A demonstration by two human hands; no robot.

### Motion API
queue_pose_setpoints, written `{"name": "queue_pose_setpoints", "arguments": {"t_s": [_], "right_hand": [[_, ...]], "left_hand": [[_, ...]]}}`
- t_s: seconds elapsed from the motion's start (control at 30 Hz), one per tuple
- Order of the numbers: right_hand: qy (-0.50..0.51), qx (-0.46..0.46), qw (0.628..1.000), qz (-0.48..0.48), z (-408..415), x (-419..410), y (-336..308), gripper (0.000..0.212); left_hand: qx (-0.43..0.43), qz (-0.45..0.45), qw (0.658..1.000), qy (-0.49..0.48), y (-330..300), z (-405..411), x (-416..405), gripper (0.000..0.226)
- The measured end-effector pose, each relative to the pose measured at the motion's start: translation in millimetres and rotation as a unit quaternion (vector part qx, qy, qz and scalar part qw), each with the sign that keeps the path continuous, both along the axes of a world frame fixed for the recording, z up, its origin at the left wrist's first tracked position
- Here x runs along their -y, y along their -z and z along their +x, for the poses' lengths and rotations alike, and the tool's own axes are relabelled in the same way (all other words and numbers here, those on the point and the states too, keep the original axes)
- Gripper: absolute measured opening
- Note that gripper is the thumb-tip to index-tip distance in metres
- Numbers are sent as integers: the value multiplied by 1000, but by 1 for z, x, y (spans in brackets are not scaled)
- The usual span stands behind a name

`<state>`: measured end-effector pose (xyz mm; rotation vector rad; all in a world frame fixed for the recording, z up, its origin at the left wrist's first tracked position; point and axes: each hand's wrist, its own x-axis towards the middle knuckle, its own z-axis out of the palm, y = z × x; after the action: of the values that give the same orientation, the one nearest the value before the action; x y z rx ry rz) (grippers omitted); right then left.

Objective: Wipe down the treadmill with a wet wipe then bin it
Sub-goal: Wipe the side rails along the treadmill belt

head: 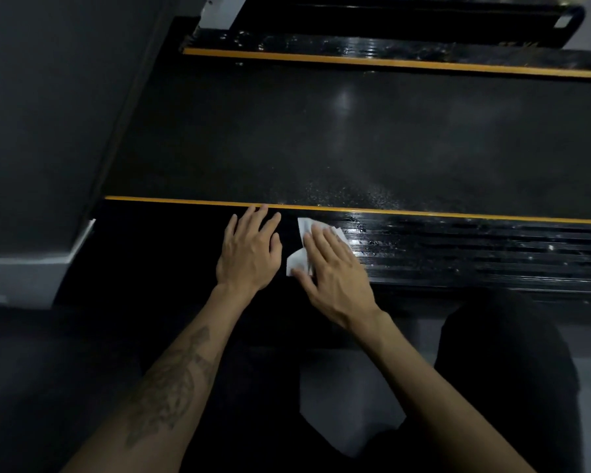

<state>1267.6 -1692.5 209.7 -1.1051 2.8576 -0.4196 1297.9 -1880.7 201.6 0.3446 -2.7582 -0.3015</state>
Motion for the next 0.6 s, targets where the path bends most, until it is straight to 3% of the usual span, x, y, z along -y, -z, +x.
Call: {"name": "queue_pose_setpoints", "arguments": {"t_s": [0.13,0.33,0.47,0.6], "right_hand": [[0,-29,999,-15,0,-27,3,72],[50,-11,999,-4,-4,2,1,86],[7,-40,999,-16,12,-14,9,73],[44,-74,996,-20,8,-28,12,68]], "left_hand": [[-4,2,1000,1,0,0,-1,46],[-5,1,1000,0,0,0,-1,47],[-3,1,1000,0,0,0,-2,47],[-7,2,1000,0,0,1,-2,46]]}}
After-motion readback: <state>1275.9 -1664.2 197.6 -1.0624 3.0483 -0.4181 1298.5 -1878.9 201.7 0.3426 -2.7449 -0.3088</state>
